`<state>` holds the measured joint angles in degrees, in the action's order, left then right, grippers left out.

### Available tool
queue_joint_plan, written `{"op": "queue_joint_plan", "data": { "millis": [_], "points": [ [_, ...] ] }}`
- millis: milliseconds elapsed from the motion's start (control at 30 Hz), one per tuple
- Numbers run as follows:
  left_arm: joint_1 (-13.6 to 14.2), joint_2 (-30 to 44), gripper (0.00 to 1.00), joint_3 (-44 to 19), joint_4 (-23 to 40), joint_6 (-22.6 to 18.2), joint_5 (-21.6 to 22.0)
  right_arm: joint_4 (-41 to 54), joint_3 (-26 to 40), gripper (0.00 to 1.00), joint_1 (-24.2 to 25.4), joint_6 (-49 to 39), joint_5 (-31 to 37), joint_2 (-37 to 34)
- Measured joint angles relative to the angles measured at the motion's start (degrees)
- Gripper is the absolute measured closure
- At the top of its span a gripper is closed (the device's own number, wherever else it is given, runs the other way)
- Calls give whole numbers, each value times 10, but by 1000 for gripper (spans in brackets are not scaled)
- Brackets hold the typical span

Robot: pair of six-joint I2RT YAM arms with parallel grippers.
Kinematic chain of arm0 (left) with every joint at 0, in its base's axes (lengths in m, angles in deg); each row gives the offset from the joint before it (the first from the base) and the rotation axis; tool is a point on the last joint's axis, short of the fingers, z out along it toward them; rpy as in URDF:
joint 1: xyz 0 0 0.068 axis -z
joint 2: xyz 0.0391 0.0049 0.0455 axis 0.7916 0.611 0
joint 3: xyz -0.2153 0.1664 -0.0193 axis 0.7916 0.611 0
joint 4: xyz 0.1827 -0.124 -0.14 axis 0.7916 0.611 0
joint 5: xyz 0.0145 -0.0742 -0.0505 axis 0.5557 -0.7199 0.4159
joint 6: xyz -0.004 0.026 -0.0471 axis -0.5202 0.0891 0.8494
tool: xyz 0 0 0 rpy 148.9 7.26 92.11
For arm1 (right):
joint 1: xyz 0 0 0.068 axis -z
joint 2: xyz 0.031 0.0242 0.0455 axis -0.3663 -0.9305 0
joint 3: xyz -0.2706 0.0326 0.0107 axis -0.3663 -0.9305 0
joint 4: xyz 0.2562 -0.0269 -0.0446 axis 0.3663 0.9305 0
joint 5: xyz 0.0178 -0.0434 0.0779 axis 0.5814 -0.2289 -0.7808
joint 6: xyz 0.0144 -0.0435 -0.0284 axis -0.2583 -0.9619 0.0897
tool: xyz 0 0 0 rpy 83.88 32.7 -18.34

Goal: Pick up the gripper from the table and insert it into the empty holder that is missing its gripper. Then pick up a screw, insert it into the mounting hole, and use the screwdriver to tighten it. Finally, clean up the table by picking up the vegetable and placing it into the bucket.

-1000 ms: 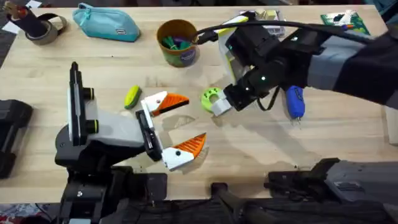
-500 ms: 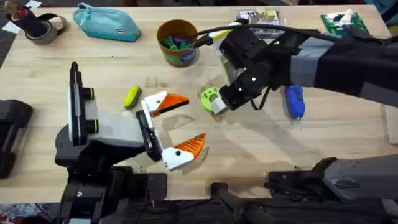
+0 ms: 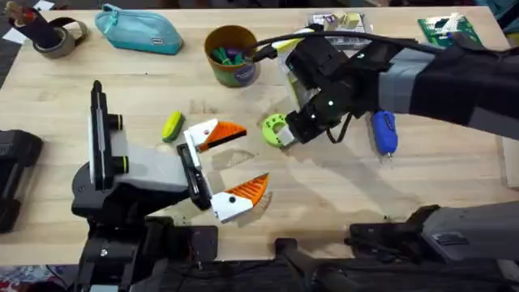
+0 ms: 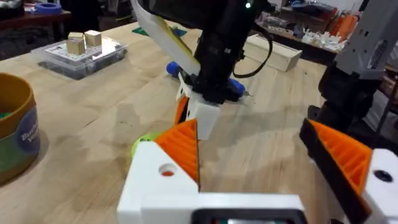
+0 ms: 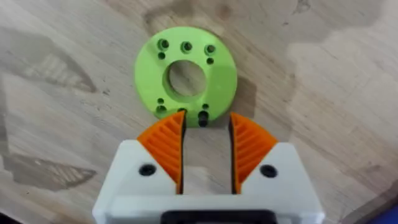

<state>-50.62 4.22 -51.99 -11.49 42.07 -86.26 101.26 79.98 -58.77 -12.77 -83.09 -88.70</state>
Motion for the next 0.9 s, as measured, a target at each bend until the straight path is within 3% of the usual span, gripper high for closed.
{"op": "queue_joint_plan", "data": {
  "millis": [367,900],
  "points": [
    [0,0,6,0,0,0,0,-2,0,757,0,0,0,0],
    [0,0,6,0,0,0,0,-2,0,794,0,0,0,0]
  ]
}}
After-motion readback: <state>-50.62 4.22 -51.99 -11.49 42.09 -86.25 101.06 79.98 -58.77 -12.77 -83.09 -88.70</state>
